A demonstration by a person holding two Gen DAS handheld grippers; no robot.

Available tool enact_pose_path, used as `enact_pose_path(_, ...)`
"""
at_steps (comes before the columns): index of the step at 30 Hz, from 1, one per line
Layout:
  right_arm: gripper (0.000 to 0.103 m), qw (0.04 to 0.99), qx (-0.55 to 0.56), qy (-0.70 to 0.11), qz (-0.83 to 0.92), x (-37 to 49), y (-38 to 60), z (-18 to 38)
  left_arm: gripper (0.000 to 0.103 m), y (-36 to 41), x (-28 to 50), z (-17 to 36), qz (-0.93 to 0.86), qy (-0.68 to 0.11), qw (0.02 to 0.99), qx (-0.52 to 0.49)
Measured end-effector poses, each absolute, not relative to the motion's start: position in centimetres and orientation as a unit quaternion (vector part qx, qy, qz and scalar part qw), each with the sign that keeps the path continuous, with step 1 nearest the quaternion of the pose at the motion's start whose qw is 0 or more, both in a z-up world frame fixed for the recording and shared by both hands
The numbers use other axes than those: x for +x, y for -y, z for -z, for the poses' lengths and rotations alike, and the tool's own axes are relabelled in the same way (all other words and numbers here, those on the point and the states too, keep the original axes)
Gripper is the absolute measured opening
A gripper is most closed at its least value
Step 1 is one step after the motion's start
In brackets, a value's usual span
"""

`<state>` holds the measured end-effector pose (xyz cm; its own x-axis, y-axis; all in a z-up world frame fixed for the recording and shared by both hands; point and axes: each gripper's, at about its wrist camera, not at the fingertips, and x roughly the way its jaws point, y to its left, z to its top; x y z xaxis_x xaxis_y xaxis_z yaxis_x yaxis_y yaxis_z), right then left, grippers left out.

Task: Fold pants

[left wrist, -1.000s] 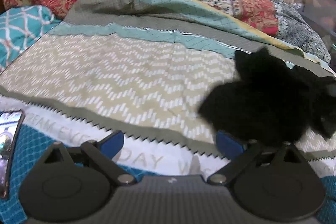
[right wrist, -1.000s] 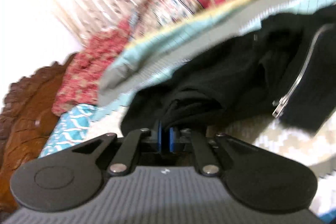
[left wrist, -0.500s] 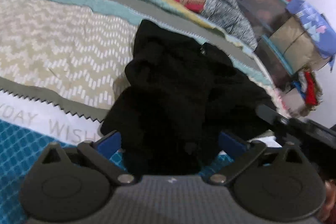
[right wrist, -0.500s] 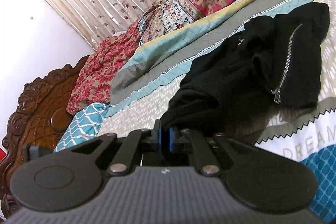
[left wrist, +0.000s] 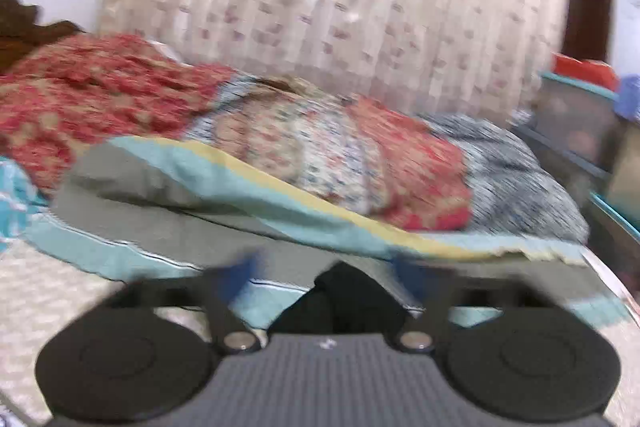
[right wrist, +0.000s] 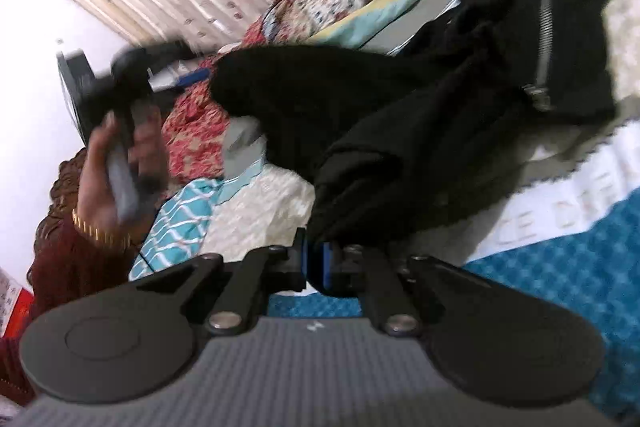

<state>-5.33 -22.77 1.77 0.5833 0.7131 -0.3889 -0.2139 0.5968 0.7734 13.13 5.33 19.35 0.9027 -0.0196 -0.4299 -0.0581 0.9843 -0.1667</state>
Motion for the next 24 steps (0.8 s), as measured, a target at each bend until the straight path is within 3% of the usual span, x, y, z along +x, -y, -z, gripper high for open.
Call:
enact_pose_path(3, 0.010, 0.796, 0.381, -0.376, -0.282, -5.3, 22.9, -0.5, 0.102, -5.7, 10.5, -16.5, 0.030, -0.251, 0.963, -0.091)
enact_pose_path(7, 0.010, 0.752, 0.449, -0.389, -0.286, -5.5, 23.5, 0.8, 0.102, -6.5, 7.7, -10.1, 0.083, -0.376, 0.915, -0.125)
enact_pose_path(12, 0.010, 0.705, 0.506, -0.393, -0.303, -4.6, 23.1, 0.8, 0.102, -10.7, 3.3, -1.0, 0.109, -0.497, 0.790, -0.343)
enact_pose_path(16, 0.010, 0.686, 0.524, -0.385, -0.327, -4.1, 22.5, -0.3, 0.102, -11.2, 1.1, 3.7, 0.112, -0.502, 0.717, -0.470)
enact_pose_path(24, 0.010, 0.606, 0.622, -0.351, -0.350, -4.3, 21.7, -0.1, 0.103, -9.6, 0.4, 4.4, 0.191, -0.461, 0.633, -0.592)
